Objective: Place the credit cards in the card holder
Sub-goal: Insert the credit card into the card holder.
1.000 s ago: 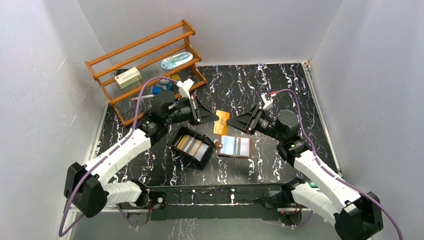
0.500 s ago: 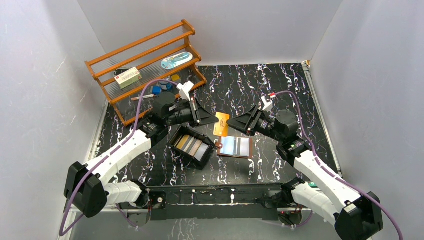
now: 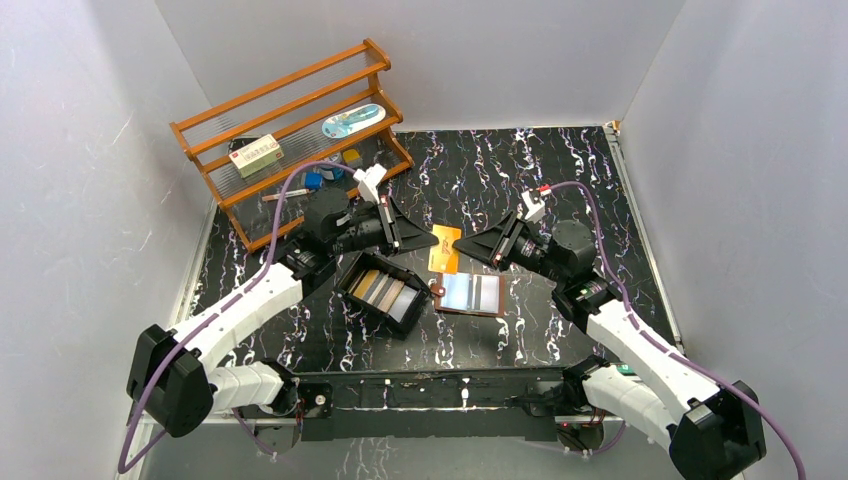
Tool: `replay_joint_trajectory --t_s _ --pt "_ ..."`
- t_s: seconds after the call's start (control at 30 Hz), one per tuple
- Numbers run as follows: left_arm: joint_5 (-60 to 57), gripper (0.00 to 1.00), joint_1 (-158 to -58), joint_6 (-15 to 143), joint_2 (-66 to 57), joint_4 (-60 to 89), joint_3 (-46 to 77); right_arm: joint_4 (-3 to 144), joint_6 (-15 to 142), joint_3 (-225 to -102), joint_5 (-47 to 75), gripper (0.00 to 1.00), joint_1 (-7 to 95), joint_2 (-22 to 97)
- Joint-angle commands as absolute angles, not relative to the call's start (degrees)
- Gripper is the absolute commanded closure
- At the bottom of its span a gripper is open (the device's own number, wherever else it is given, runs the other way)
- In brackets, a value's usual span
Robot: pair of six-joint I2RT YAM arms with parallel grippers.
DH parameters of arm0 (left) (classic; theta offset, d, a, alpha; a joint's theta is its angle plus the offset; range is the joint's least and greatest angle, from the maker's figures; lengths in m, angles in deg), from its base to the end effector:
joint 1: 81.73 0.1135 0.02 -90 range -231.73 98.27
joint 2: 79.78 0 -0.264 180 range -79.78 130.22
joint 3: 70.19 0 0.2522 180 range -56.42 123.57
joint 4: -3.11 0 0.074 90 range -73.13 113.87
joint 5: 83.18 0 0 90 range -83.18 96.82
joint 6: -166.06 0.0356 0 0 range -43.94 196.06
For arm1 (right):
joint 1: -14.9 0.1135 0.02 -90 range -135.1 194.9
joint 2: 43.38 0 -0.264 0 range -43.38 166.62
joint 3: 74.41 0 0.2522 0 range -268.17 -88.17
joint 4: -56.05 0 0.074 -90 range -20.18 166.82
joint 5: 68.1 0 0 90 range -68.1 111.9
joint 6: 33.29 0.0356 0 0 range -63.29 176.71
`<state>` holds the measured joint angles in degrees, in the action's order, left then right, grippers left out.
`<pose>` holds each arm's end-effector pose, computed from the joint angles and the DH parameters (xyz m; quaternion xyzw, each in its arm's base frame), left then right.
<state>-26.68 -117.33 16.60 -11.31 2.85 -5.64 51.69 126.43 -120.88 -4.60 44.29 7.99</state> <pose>0.2148 -0.1779 0.3352 0.0485 0.7241 -0.6252 0.2873 0.1772 0.1180 0.2972 0.0870 0.7047 0.6270 0.3205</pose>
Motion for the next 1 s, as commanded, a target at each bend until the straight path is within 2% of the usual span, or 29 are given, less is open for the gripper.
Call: replay_joint_trajectory --t_s 0.0,0.1,0.23,0.33,0.6,0.83,0.97 --pt "-28.25 1.00 -117.42 14.13 -12.20 -0.72 -7.45 44.64 127.78 -119.59 -6.28 0.82 44.61 7.88" --pt "-26.38 0.85 -117.42 17.36 -12.49 4.09 -6.66 45.67 126.40 -119.38 -5.71 1.00 44.59 7.41" --pt "-21.81 0.61 -117.42 26.95 -13.16 18.21 -0.89 56.27 120.49 -121.65 -1.88 1.00 44.52 5.92" --pt "-17.42 0.50 -117.42 32.87 -13.37 26.40 2.39 63.81 114.06 -124.08 0.74 1.00 44.30 5.73" --pt "-14.46 0.50 -117.42 43.07 -6.86 38.37 7.90 79.50 98.84 -127.13 9.45 1.00 42.97 8.22" --pt "-13.59 0.61 -117.81 44.42 2.71 38.61 10.64 78.15 96.57 -122.21 9.21 1.00 40.37 11.12" --pt "-12.80 0.59 -118.03 47.98 9.90 41.35 15.80 74.60 96.15 -119.73 7.25 1.00 37.68 13.39"
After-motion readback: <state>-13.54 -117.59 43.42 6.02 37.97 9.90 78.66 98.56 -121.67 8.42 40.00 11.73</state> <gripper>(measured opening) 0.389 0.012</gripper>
